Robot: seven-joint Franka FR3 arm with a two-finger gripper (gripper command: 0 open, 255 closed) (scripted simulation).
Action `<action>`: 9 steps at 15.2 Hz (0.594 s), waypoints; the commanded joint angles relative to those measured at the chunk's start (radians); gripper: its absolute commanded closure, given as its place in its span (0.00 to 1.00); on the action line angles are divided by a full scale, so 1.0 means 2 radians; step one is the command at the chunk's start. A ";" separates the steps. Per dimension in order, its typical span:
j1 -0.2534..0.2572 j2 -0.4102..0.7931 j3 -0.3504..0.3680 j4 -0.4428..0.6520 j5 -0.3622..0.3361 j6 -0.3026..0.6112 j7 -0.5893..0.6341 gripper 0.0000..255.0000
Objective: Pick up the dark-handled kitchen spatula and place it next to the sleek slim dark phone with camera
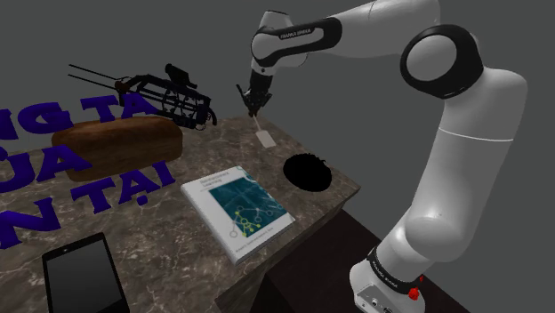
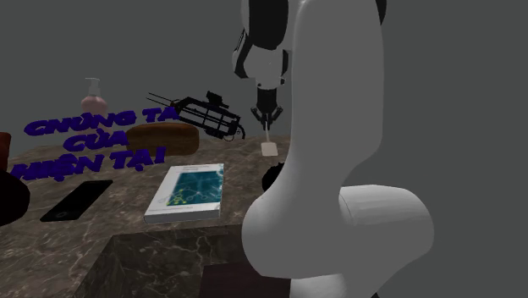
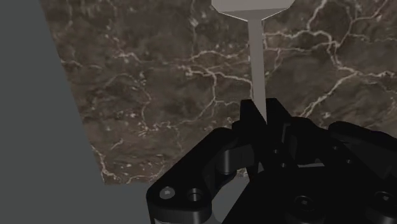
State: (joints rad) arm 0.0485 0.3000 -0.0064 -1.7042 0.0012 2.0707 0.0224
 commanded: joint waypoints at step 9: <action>0.066 -0.064 0.037 -0.090 -0.016 0.025 0.110 1.00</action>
State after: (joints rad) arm 0.1671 0.1817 0.0588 -1.8691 -0.0275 2.1142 0.2176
